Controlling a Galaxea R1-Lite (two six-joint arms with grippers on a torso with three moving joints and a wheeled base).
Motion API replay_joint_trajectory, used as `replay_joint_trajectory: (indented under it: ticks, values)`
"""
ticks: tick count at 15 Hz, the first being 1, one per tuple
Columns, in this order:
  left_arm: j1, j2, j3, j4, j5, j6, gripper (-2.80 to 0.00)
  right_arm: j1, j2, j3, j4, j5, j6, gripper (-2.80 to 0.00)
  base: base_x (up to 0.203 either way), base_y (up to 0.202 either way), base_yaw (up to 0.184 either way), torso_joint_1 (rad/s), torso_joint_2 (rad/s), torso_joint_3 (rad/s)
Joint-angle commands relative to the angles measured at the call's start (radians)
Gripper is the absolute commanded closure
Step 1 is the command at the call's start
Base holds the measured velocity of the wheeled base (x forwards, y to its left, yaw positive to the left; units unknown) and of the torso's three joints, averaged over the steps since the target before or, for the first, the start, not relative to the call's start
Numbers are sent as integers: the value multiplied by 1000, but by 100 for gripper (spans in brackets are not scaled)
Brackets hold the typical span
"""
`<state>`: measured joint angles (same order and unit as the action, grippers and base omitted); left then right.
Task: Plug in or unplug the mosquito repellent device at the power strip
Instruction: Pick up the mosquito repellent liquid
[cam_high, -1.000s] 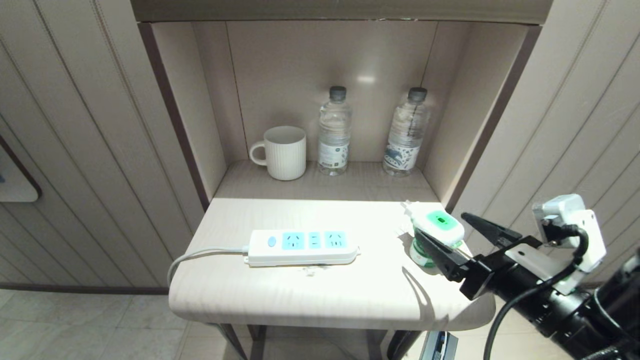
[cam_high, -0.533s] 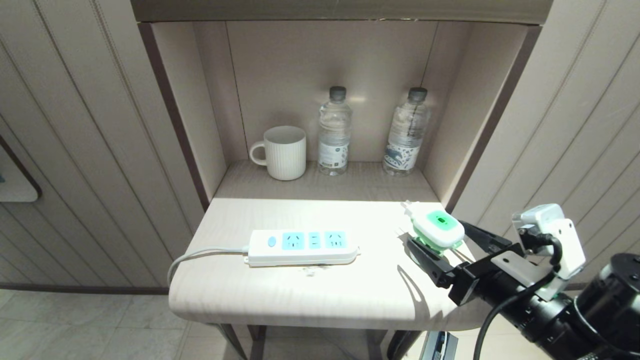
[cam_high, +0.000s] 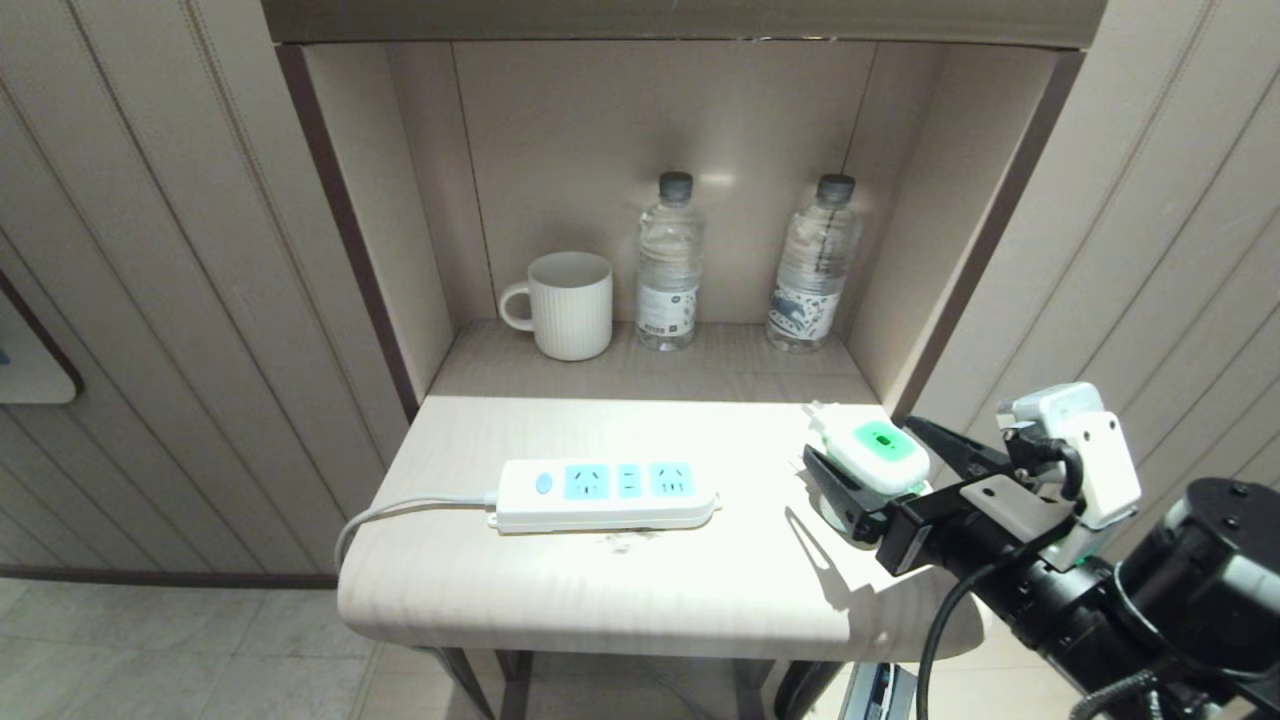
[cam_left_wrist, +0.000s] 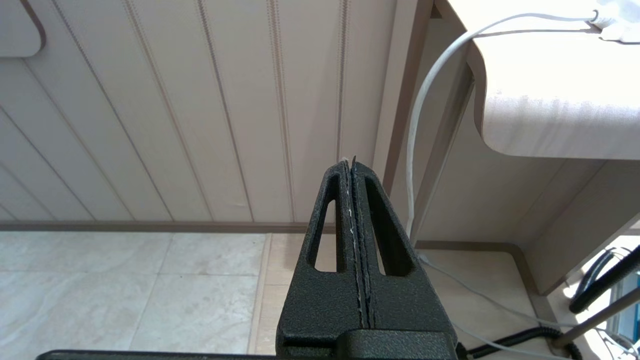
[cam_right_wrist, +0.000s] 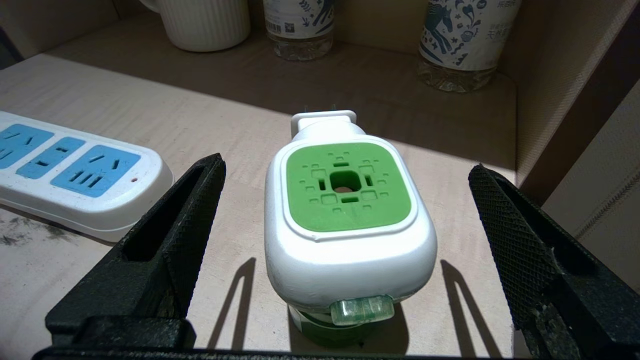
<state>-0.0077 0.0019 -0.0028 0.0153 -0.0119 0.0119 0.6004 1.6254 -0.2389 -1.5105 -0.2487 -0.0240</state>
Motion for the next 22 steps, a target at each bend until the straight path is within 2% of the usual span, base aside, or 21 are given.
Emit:
replay_joint_trajectory:
  ticks: [1, 22]
  values:
    - [0, 1, 0, 0, 0, 0, 0, 1, 10, -2, -13, -3, 1, -280, 0, 0, 0, 0, 0, 0]
    - [0, 1, 2, 0, 0, 0, 0, -2, 67, -76, -8, -24, 6, -280, 0, 0, 0, 0, 0, 0]
